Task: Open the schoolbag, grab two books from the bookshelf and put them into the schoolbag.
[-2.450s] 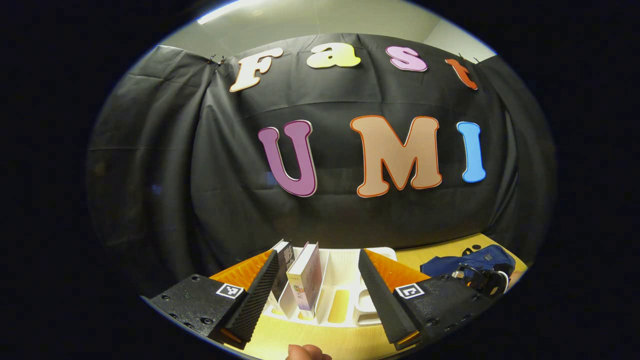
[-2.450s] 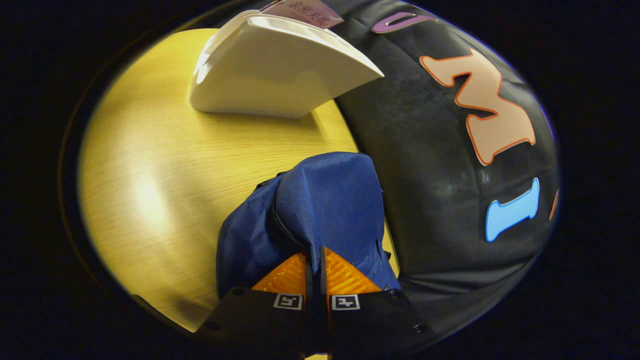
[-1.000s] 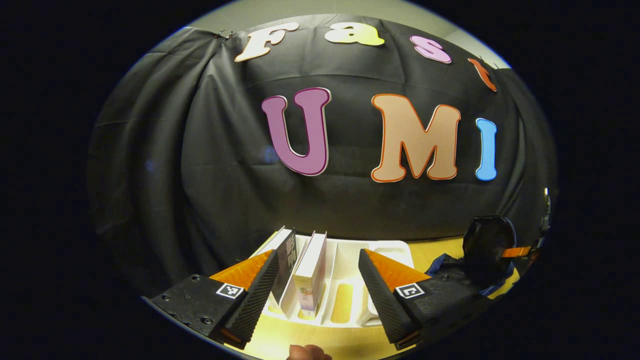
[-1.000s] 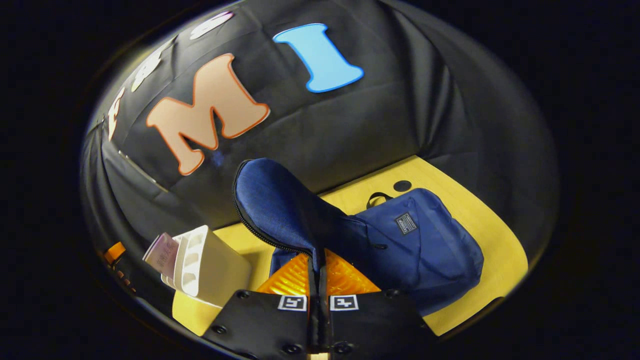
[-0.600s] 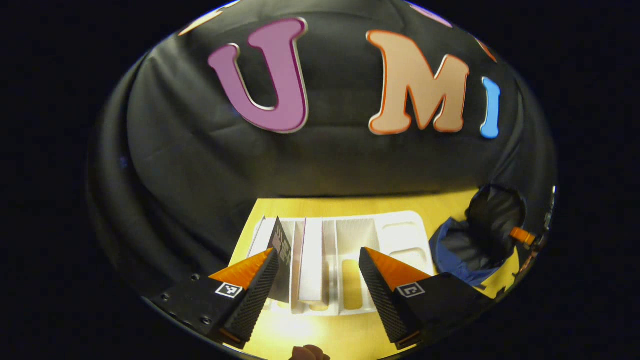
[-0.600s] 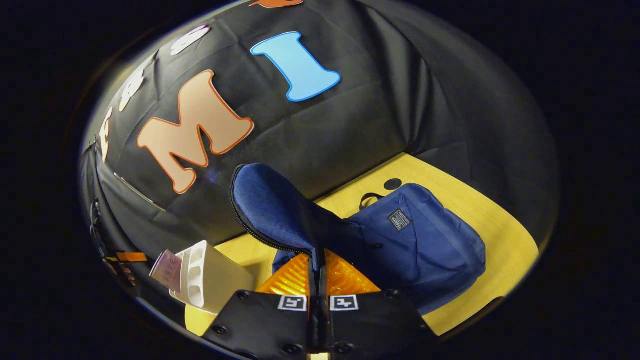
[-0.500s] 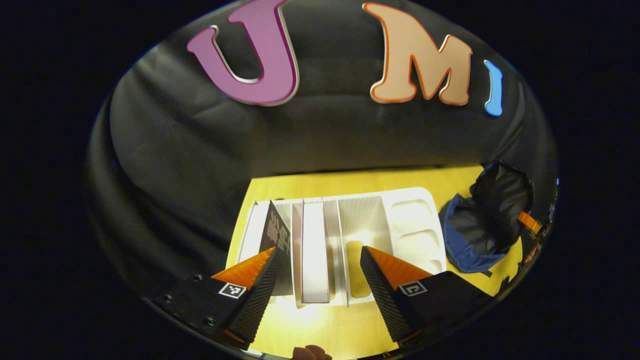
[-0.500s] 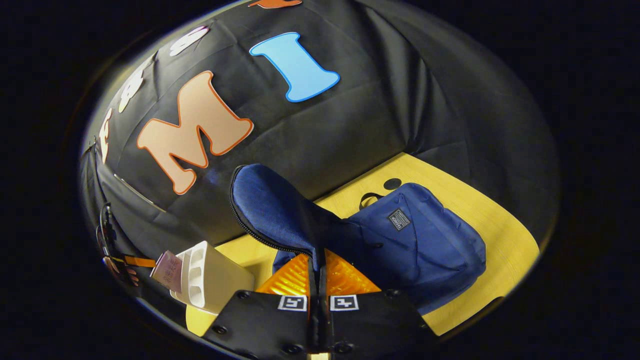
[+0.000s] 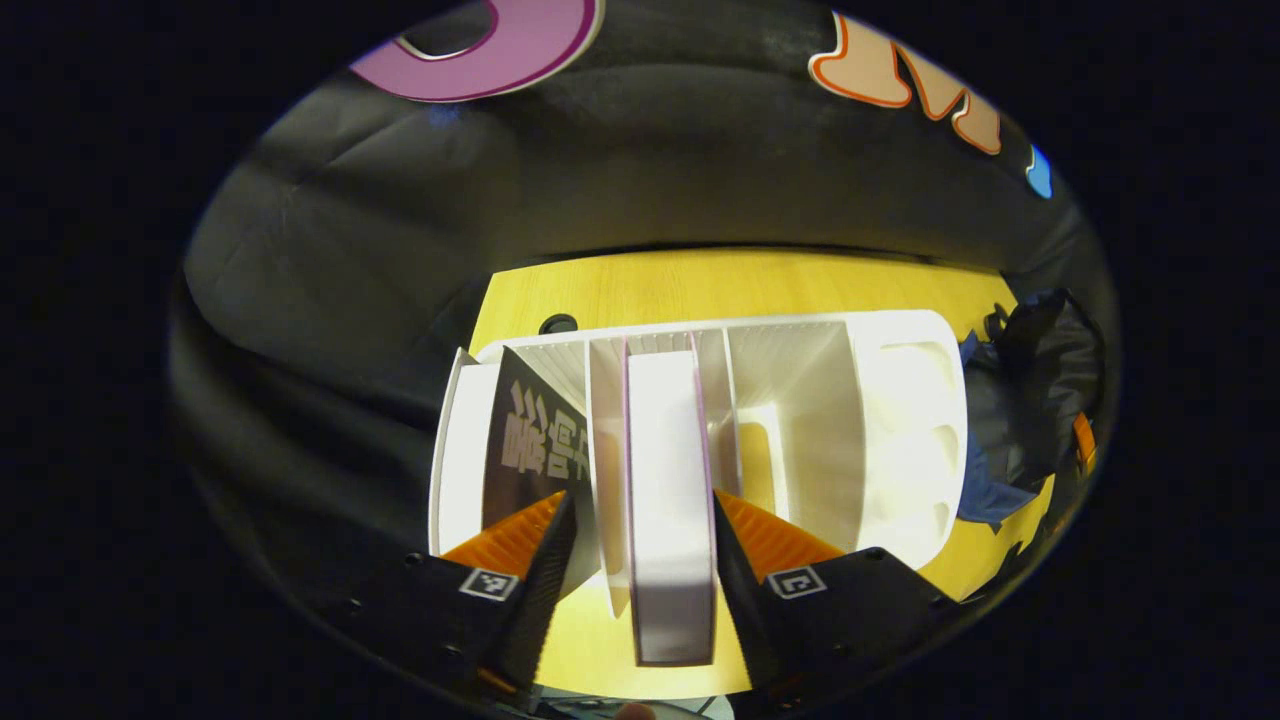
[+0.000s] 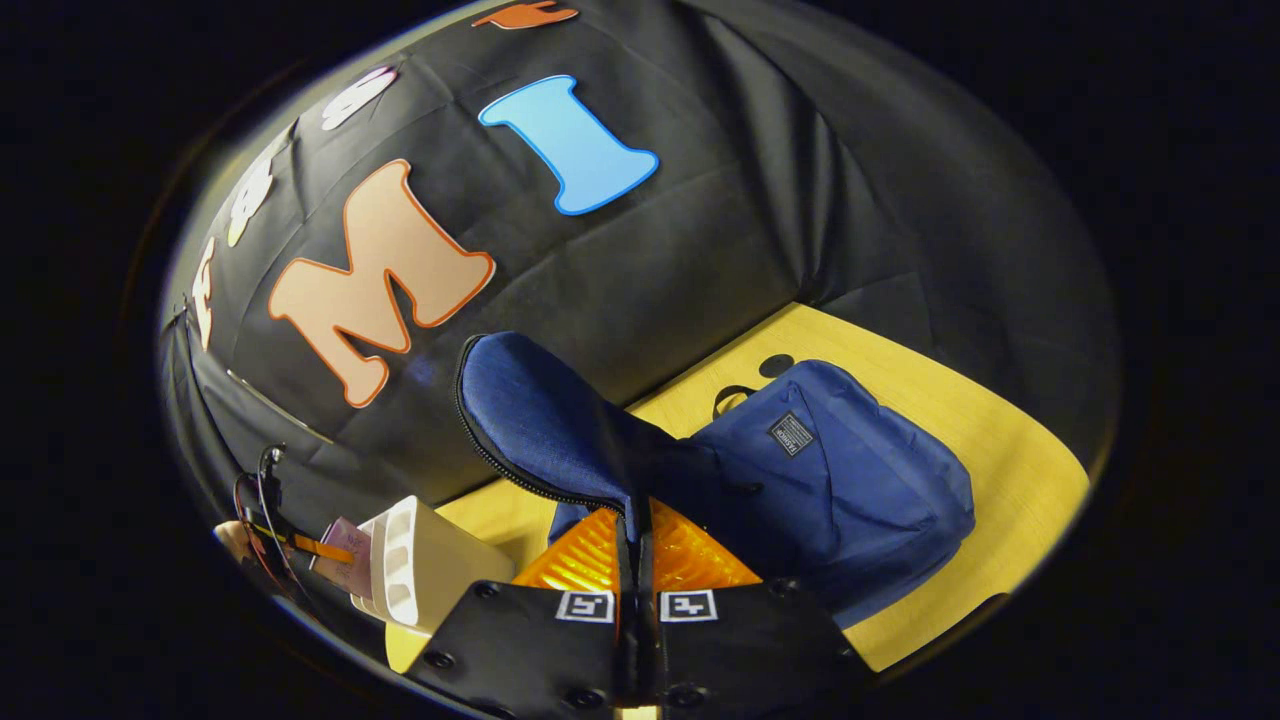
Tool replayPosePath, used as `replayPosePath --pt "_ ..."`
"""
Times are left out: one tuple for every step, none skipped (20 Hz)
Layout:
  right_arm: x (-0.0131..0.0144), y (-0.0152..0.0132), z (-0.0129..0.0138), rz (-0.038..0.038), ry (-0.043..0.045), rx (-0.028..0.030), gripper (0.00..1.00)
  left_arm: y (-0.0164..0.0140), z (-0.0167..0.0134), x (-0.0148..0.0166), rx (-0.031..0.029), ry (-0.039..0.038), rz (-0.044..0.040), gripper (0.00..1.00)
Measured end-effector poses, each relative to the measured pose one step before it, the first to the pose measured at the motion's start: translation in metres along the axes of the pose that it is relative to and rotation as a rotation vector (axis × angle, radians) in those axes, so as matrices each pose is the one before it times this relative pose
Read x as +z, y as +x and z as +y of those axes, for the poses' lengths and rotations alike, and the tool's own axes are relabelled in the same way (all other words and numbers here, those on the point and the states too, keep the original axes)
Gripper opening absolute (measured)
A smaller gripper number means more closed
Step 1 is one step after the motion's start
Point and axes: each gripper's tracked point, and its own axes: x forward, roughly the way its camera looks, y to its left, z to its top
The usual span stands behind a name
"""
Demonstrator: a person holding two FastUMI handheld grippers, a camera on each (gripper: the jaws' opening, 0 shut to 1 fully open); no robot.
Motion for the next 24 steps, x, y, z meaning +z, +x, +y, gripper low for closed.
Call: replayPosePath --pt "-0.00096 -0.00033 -0.00067 -0.00017 -0.00334 -0.00095 0.03 0.00387 0.0015 0.00072 0.00702 0.00999 0.01375 0.66" --pt "0.00082 0.00011 -0.00007 0.00091 -0.0046 0.00029 0.05 0.0026 0.00012 0.00015 -0.0011 0.00461 0.01762 0.5" --pt "-0.0003 0.00045 -0.0004 0.00168 -0.00384 -0.00031 0.03 -0.00022 -0.00449 -0.00169 -0.00946 0.00382 0.01377 0.5" --pt "0.00011 0.00056 -0.00081 0.00113 0.00029 -0.0003 0.03 0.00192 -0.00789 0.00051 -0.03448 0.00312 0.00673 0.49" --pt "-0.00066 -0.00051 -0.00169 0.00051 0.0056 -0.00052 0.03 -0.00436 -0.00293 -0.00349 -0.01064 0.00426 0.02467 0.43" --pt "-0.00032 0.00033 -0.00058 0.00089 0.00207 0.00012 0.03 0.00031 -0.00074 0.00108 -0.00314 0.00275 -0.00137 0.36" --pt "0.00001 0.00005 -0.00082 -0.00091 0.0005 -0.00053 0.03 -0.00077 -0.00031 -0.00001 -0.00349 -0.0002 0.00225 0.38" --pt "0.0003 0.00012 -0.00041 0.0006 -0.00123 0.00059 0.03 -0.00135 -0.00102 0.00078 -0.00624 0.00186 -0.00125 0.34" --pt "-0.00071 0.00008 -0.00057 -0.00093 -0.00156 -0.0009 0.03 -0.00088 -0.00098 0.0 -0.0076 0.00401 -0.00008 0.34" --pt "0.00106 0.00035 0.00028 0.0002 0.00017 -0.0002 0.03 -0.00104 -0.00043 0.00013 -0.00187 0.00008 -0.00328 0.31" --pt "-0.0005 -0.00018 -0.00033 -0.00086 0.00024 -0.00128 0.03 -0.00111 -0.00008 0.00034 -0.00085 0.00572 -0.00354 0.35" --pt "0.00019 0.00044 0.00006 0.00035 0.00143 0.00003 0.03 -0.0013 0.0013 0.0025 0.00088 0.00672 -0.0103 0.32" --pt "-0.00051 -0.0001 -0.00064 0.00045 0.00079 -0.00094 0.03 -0.00194 0.00188 0.00211 0.00472 0.00596 -0.00861 0.32" --pt "0.00042 0.00005 0.00012 0.00094 0.00011 -0.00019 0.03 -0.00277 0.00056 0.00078 0.00247 0.00555 -0.00675 0.32" --pt "0.00002 -0.00022 -0.00082 0.00108 -0.00151 -0.00158 0.03 -0.00438 0.00086 0.00172 0.00051 -0.0028 -0.01256 0.3" --pt "0.00043 0.00021 -0.00021 0.00039 -0.00219 -0.00097 0.03 -0.00397 -0.00039 0.00185 -0.00486 -0.00489 -0.00864 0.32" --pt "-0.00056 0.00078 -0.0008 0.00009 -0.00082 -0.00055 0.03 -0.00599 -0.00069 0.00214 -0.00783 -0.00919 -0.012 0.32" --pt "0.00084 0.00039 -0.00034 -0.00062 -0.0018 -0.00014 0.03 -0.00447 0.0004 0.00236 -0.00945 -0.00608 -0.01157 0.32" --pt "-0.00012 0.00035 -0.00114 -0.00009 -0.00222 -0.00044 0.03 -0.00479 0.00141 0.00229 -0.0086 -0.00336 -0.00927 0.34" --pt "0.00045 -0.00094 -0.00056 0.00126 -0.00109 -0.00017 0.03 -0.00541 0.00122 0.00104 -0.00345 -0.00677 -0.01036 0.32" --pt "-0.00024 -0.0005 -0.00059 0.00084 0.00003 -0.00001 0.03 -0.00492 0.001 0.00269 -0.00415 -0.00366 -0.01512 0.32" --pt "0.00031 0.00016 -0.00034 0.0007 0.00097 -0.00028 0.03 -0.00589 0.00106 0.00255 -0.00684 0.00035 -0.00817 0.32" --pt "-0.00083 -0.00053 -0.00031 0.00173 0.00203 0.00012 0.03 -0.00547 0.00124 0.00299 -0.0077 -0.00572 -0.01421 0.32" --pt "0.00033 0.00014 -0.00033 0.00141 -0.00015 -0.00054 0.03 -0.00906 0.00372 0.0022 -0.00437 -0.00796 -0.01077 0.32"
